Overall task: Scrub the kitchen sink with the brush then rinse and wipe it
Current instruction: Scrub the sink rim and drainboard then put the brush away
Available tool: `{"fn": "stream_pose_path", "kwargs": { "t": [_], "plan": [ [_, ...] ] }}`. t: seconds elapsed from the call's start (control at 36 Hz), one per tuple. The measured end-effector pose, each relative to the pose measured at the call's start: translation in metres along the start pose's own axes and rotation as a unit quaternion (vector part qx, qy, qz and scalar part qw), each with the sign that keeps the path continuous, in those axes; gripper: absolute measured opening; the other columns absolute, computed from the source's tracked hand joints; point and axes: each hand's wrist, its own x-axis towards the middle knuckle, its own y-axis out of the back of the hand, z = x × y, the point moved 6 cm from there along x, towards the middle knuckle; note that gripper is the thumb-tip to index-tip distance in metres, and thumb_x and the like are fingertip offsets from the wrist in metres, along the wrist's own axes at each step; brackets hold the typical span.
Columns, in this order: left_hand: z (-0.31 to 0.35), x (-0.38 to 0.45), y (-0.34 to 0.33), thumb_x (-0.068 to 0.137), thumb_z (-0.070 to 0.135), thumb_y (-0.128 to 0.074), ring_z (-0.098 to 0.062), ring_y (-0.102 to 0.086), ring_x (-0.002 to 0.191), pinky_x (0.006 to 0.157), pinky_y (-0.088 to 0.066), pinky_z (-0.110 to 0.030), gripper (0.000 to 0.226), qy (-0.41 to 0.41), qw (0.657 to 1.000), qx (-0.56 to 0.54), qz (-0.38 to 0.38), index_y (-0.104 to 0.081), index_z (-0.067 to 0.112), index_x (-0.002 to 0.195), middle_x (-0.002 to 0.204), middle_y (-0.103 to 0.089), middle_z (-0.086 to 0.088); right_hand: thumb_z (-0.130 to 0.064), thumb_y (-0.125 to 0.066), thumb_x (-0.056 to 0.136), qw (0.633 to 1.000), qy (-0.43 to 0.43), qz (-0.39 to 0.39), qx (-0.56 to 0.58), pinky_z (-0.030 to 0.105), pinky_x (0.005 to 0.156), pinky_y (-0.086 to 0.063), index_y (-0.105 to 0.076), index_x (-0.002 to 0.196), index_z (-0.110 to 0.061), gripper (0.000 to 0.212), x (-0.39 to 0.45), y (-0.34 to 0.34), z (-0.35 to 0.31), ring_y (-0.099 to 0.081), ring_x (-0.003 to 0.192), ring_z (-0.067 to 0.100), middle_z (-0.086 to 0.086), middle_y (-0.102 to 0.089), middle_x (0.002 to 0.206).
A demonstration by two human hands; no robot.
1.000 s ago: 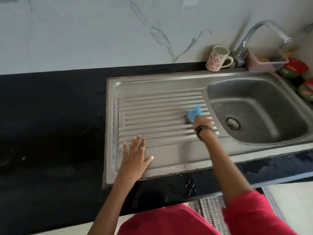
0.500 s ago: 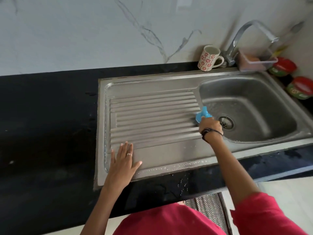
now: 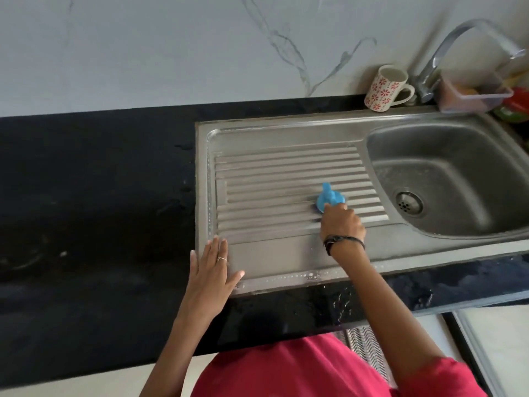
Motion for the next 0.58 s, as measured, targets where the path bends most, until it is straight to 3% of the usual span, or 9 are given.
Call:
{"fn": "stream_pose_path", "kwargs": {
  "t": [0.11, 0.25, 0.36, 0.58],
  "plan": [
    [-0.012, -0.009, -0.002, 0.097, 0.047, -0.032, -0.009, 0.026, 0.133, 0.105, 0.021, -0.035, 0.076, -0.005, 1.0, -0.016, 0.005, 0.01, 0.009, 0.147, 0.156, 0.016, -0.006, -0.031, -0.029, 0.101, 0.999, -0.024, -0.019, 0.013, 0.036, 0.078, -0.048, -0.049, 0.117, 0.0, 0.04, -0.007, -0.004, -0.012, -0.06, 0.104, 0.031, 0.015, -0.061, 0.112],
    [-0.026, -0.015, 0.001, 0.097, 0.046, -0.034, -0.007, 0.028, 0.129, 0.106, 0.02, -0.035, 0.076, -0.005, 1.0, -0.015, 0.01, 0.008, 0.01, 0.148, 0.156, 0.015, -0.004, -0.027, -0.028, 0.102, 0.99, 0.094, -0.1, 0.032, 0.036, 0.084, -0.048, -0.046, 0.123, 0.0, 0.039, -0.061, -0.03, -0.092, -0.058, 0.108, 0.031, 0.015, -0.059, 0.117],
    [-0.032, -0.017, 0.003, 0.096, 0.047, -0.037, -0.007, 0.028, 0.128, 0.105, 0.019, -0.035, 0.077, -0.011, 1.0, -0.001, 0.012, 0.006, 0.012, 0.149, 0.156, 0.014, -0.004, -0.035, -0.027, 0.101, 0.976, 0.151, -0.14, 0.065, 0.032, 0.072, -0.044, -0.049, 0.118, -0.002, 0.043, -0.085, -0.049, -0.141, -0.061, 0.101, 0.029, 0.015, -0.062, 0.111],
    [-0.042, -0.024, 0.003, 0.096, 0.049, -0.031, -0.007, 0.029, 0.129, 0.105, 0.021, -0.035, 0.077, -0.007, 1.0, 0.009, -0.012, 0.013, 0.011, 0.147, 0.155, 0.02, -0.003, -0.036, -0.024, 0.101, 0.966, 0.21, -0.15, -0.005, 0.033, 0.069, -0.047, -0.046, 0.119, -0.007, 0.04, -0.123, -0.051, -0.103, -0.063, 0.091, 0.027, 0.011, -0.061, 0.102]
  ]
}}
